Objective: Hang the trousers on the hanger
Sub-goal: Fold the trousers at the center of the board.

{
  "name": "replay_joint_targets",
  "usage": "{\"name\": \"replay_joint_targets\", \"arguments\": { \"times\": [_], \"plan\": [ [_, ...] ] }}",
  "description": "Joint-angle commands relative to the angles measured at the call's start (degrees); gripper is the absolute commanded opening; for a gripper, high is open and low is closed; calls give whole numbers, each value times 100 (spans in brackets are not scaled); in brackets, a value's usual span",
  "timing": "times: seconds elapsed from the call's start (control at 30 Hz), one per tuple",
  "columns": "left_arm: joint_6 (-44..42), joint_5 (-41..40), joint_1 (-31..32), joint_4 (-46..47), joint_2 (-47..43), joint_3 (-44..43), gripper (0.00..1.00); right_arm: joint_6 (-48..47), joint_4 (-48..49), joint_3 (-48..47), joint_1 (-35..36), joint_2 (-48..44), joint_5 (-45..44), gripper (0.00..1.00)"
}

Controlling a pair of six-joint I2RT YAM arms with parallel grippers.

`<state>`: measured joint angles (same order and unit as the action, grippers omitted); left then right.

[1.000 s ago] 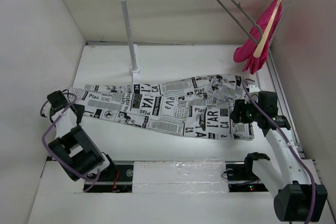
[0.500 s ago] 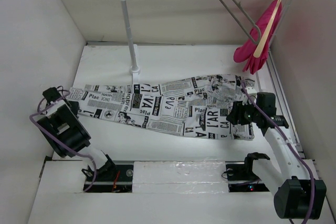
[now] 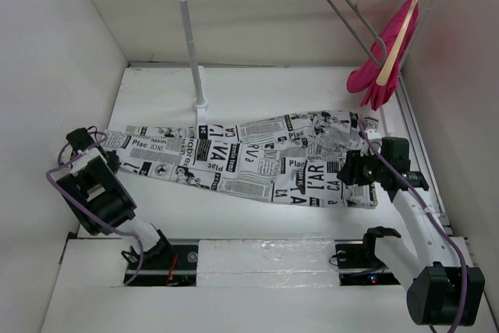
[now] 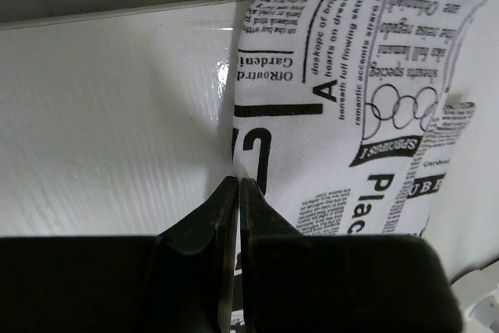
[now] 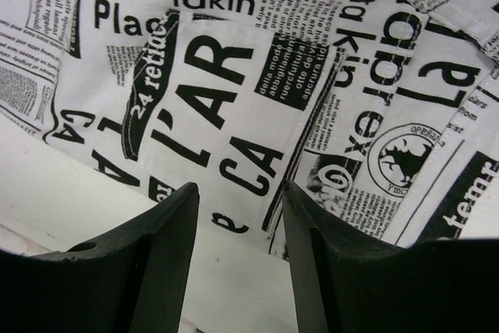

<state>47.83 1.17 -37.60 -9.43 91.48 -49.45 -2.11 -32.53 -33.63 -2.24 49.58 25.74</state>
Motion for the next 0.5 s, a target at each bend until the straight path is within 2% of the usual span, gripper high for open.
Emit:
{"name": "replay_joint_targets", "arguments": {
  "times": [0.0, 0.13, 0.23, 0.3, 0.47],
  "plan": [
    [-152, -310, 112, 4, -849, 14, 0, -26, -66, -266, -31, 25, -330, 53],
    [-46, -354, 376, -278, -2367, 356, 0, -150, -551, -680, -31, 218, -1368, 52],
    [51, -336, 377, -585, -3212, 638, 0, 192, -387, -786, -31, 648, -1615, 52],
    [42, -485, 543, -1086, -3382, 586, 0, 202, -193, -812, -100, 929, -1424, 53],
    [-178, -697, 719, -1456, -3778, 551, 0, 448, -69, -1093, -557, 1642, -1405, 53]
  ]
}}
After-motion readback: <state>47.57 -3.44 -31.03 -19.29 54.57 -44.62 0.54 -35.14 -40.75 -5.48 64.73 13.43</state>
